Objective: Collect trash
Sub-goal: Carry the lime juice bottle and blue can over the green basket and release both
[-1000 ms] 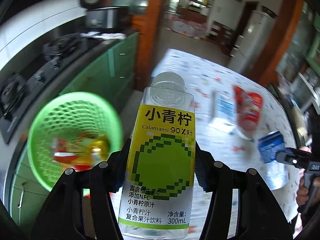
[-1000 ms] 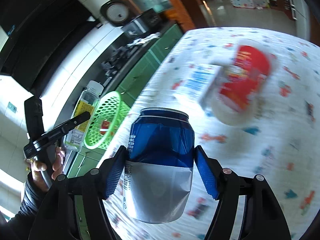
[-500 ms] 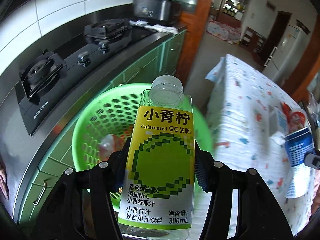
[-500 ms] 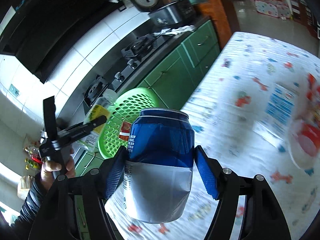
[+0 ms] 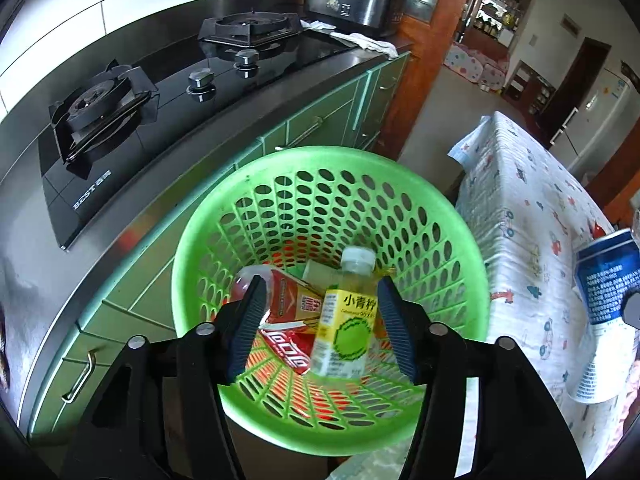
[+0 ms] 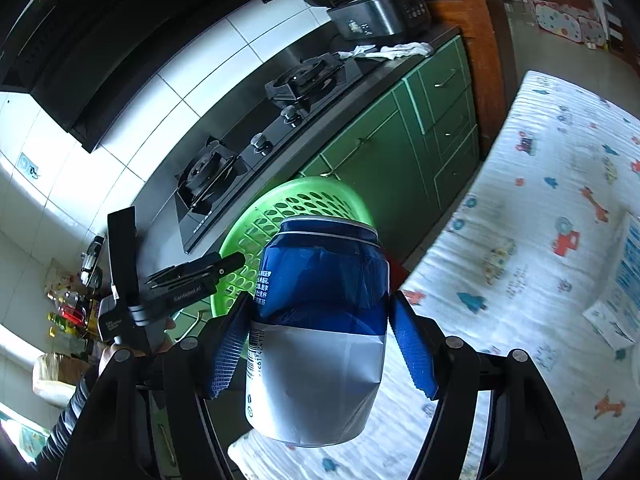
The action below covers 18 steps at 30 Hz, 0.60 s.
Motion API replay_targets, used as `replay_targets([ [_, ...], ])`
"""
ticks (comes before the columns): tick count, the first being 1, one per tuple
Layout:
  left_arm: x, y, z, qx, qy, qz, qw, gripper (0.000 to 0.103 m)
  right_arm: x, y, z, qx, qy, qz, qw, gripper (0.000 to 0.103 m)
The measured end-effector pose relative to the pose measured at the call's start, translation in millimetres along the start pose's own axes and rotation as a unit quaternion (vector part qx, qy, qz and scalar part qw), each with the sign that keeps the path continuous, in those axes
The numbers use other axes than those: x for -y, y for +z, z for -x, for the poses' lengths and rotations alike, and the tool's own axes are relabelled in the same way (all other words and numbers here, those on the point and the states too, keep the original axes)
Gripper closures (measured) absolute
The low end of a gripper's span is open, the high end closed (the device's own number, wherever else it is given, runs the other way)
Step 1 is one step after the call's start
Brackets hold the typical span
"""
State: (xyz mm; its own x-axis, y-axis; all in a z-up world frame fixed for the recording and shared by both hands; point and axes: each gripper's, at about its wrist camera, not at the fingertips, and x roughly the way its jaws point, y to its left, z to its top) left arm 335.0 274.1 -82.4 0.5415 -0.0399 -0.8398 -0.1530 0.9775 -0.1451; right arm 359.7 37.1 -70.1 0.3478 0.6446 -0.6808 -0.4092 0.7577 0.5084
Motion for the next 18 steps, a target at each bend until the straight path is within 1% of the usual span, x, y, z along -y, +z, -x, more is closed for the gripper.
replay_targets([
  [5, -16.3, -3.0, 15.4, 0.013, 0.006, 0.009, 0.9999, 0.036, -16.1, 11.3, -24.4, -0.006, -0.002, 0.010, 1.000, 0.036],
  [14, -44.7, -9.9, 48.9, 0.037, 0.016, 0.030, 0.9987, 0.031, -32.2, 21.0, -72.9, -0.017, -0.018, 0.006, 1.000, 0.036],
  [18, -51.8, -12.2, 59.5, 0.044, 0.021, 0.031, 0.9983, 0.029, -37.3, 23.9, -94.1, -0.024, -0.024, -0.002, 0.999, 0.035],
])
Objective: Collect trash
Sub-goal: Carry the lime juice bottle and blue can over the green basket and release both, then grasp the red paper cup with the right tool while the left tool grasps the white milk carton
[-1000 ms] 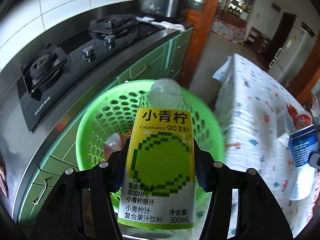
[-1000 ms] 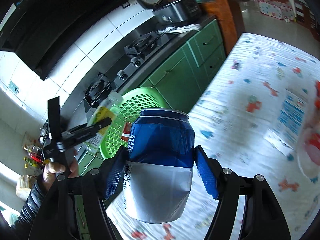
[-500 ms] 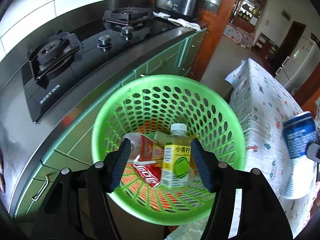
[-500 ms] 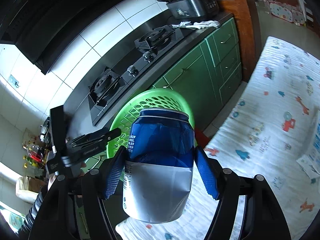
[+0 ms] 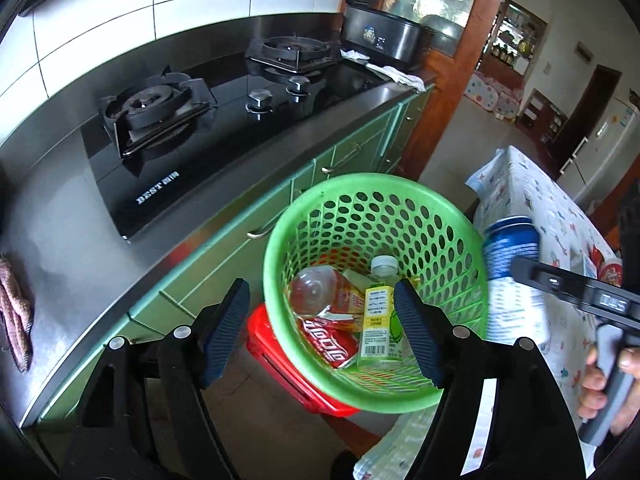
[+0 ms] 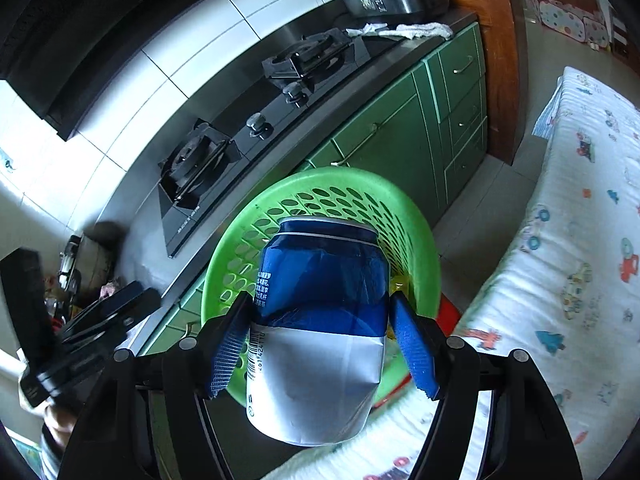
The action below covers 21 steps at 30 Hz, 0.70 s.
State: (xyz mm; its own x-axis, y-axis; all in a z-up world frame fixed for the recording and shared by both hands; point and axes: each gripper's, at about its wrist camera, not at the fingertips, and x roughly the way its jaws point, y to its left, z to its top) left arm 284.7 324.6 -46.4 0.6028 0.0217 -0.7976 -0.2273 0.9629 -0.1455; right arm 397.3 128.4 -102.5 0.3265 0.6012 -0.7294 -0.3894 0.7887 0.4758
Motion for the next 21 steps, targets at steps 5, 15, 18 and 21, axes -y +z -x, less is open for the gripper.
replay_targets([
  [5, -5.8, 0.4, 6.6, 0.007, 0.006, -0.001, 1.0000, 0.027, -4.0, 0.9, -10.6, -0.003, 0.012, -0.008, 1.000, 0.027],
  [15, 12.4, 0.0, 5.7, 0.006, -0.006, -0.006, 0.9999, 0.026, 6.9, -7.5, 36.2, 0.025, -0.007, 0.005, 1.000, 0.027],
  [18, 27.2, -0.4, 4.8, 0.005, -0.016, -0.013, 0.9998, 0.026, 21.6, -12.9, 61.2, 0.038, -0.037, 0.003, 0.999, 0.027],
  [21, 46.4, -1.2, 4.8, 0.006, -0.026, -0.025, 0.9993, 0.026, 46.4, -19.8, 90.3, 0.052, -0.061, -0.013, 0.997, 0.027],
])
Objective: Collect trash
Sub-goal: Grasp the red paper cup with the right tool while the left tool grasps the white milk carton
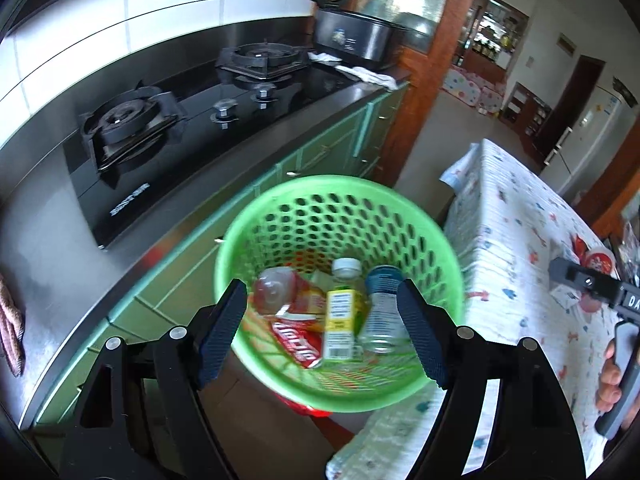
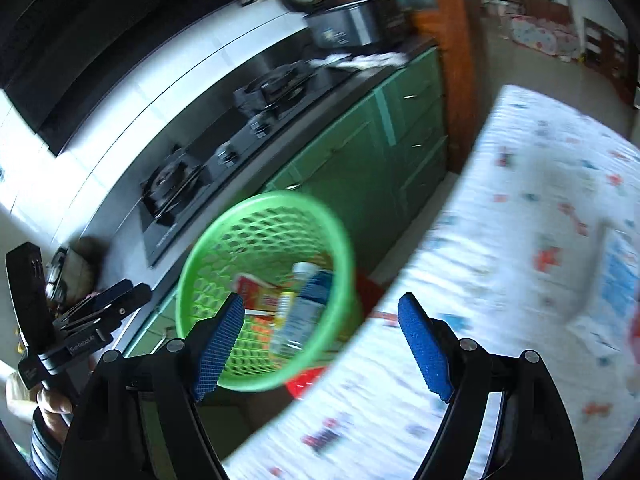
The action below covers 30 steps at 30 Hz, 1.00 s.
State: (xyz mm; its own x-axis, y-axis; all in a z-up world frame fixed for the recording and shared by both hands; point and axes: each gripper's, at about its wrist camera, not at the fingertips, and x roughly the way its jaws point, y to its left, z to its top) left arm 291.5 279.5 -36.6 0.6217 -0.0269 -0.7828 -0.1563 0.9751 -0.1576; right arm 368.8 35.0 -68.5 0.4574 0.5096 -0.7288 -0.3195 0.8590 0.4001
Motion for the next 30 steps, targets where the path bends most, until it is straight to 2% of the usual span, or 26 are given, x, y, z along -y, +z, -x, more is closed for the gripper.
replay_targets([
  [9, 68.4, -0.1, -8.2, -0.006, -0.034, -0.036, 0.9988, 0.026, 106.2, -10.2, 79.7, 0.036, -0.089, -0.065, 0.993, 0.024],
  [16, 121.0, -0.6, -20.9, -0.014, -0.054, -0.067, 0.9962, 0.025, 184.0, -24.7, 121.8, 0.049, -0.150, -0.120, 0.980, 0.024],
  [18, 135.2, -0.9, -24.4, -0.018, -0.059, -0.076, 0.9952, 0.025, 202.8, -29.0, 130.0, 0.050, -0.163, -0.134, 0.976, 0.019],
  [24, 174.9, 2.0, -32.9, -0.023, -0.071, -0.101, 0.9921, 0.024, 249.5, -36.4, 138.3, 0.055, -0.166, -0.188, 0.967, 0.019],
  [30, 202.6, 4.6, -35.1, -0.026, -0.085, -0.111, 0.9898, 0.023, 278.1, -35.1, 130.3, 0.050, -0.168, -0.218, 0.960, 0.019],
])
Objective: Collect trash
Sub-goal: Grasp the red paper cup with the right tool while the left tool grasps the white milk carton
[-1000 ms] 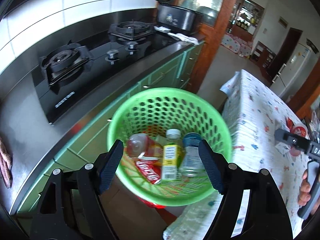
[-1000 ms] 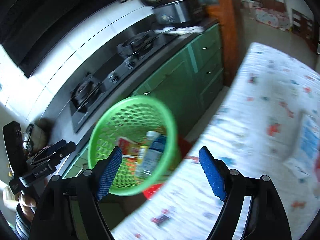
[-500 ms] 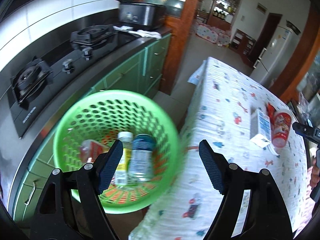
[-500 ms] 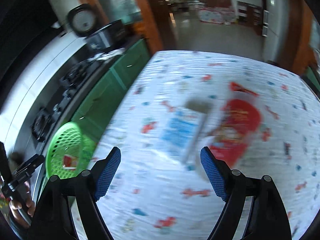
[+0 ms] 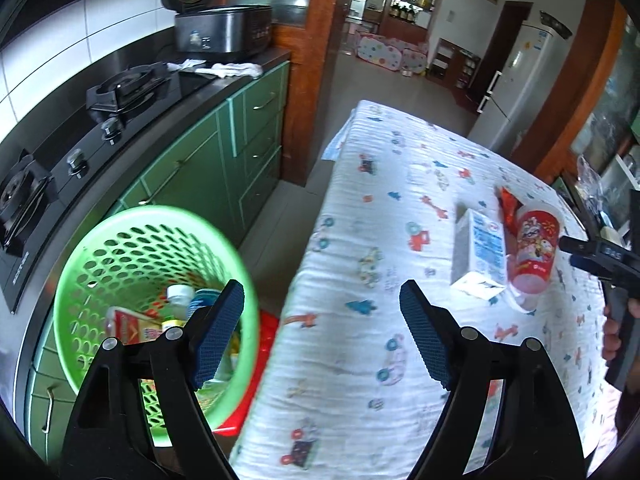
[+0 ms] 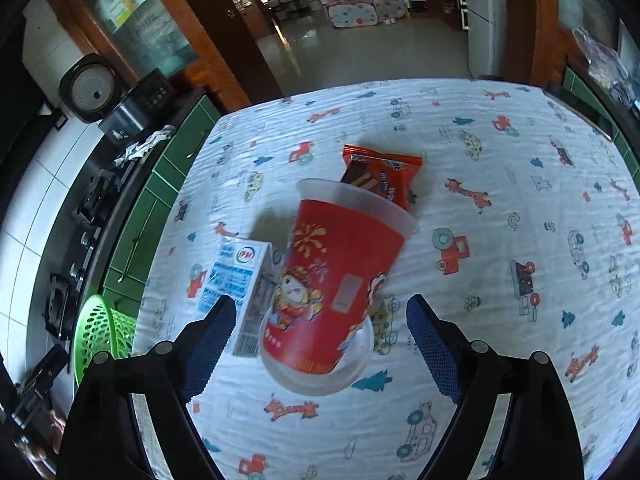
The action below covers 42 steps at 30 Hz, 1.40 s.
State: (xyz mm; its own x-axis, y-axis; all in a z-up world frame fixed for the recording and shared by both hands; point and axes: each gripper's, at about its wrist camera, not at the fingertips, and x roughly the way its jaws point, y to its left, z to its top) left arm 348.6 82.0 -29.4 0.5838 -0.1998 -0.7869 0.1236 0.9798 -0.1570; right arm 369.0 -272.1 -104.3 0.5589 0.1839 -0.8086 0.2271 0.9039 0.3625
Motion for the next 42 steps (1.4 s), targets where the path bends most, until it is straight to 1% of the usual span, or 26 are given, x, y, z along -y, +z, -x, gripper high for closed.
replay_targets([
  [2, 7.1, 2.0, -1.7, -0.001, -0.003, -0.005, 1.0000, 0.019, 4.0, 2.8, -7.9, -0.005, -0.004, -0.005, 1.000, 0.019],
  [8, 21.8, 7.4, -9.0, -0.005, -0.006, -0.020, 0.9998, 0.019, 18.5, 10.1, -28.0, -0.017, 0.038, -0.055, 0.998, 0.019],
  [14, 30.5, 12.5, -16.8, -0.012, -0.012, -0.025, 0.9996, 0.019, 22.6, 16.4, -44.4, -0.027, 0.049, -0.078, 0.995, 0.020],
  [18, 39.5, 15.3, -23.7, -0.016, -0.014, -0.032, 0.9993, 0.019, 26.2, 19.2, -53.6, -0.039, 0.059, -0.090, 0.993, 0.032],
  [21, 47.3, 18.1, -29.9, -0.020, -0.018, -0.037, 0.9990, 0.019, 28.6, 19.7, -56.7, -0.041, 0.068, -0.095, 0.992, 0.034],
  [24, 58.2, 21.5, -38.1, -0.024, -0.025, -0.040, 0.9986, 0.019, 29.2, 18.3, -51.9, -0.037, 0.067, -0.083, 0.994, 0.034],
  [27, 73.4, 24.3, -50.3, -0.033, -0.037, -0.045, 0.9978, 0.017, 32.0, 18.2, -43.0, -0.029, 0.076, -0.080, 0.994, 0.034],
  [31, 105.4, 25.6, -72.5, -0.049, -0.050, -0.066, 0.9954, 0.017, 35.9, 16.6, -23.6, -0.017, 0.085, -0.063, 0.994, 0.034],
  [35, 138.0, 25.0, -94.8, -0.064, -0.058, -0.091, 0.9921, 0.016, 40.3, 11.9, -0.4, -0.003, 0.076, -0.035, 0.996, 0.034],
  [39, 170.0, 24.1, -119.4, -0.081, -0.059, -0.117, 0.9880, 0.016, 48.7, 5.5, 19.5, 0.008, 0.067, -0.017, 0.998, 0.034],
  [42, 187.4, 22.7, -134.4, -0.089, -0.051, -0.133, 0.9858, 0.016, 60.2, 0.4, 29.3, 0.009, 0.072, -0.019, 0.997, 0.034],
])
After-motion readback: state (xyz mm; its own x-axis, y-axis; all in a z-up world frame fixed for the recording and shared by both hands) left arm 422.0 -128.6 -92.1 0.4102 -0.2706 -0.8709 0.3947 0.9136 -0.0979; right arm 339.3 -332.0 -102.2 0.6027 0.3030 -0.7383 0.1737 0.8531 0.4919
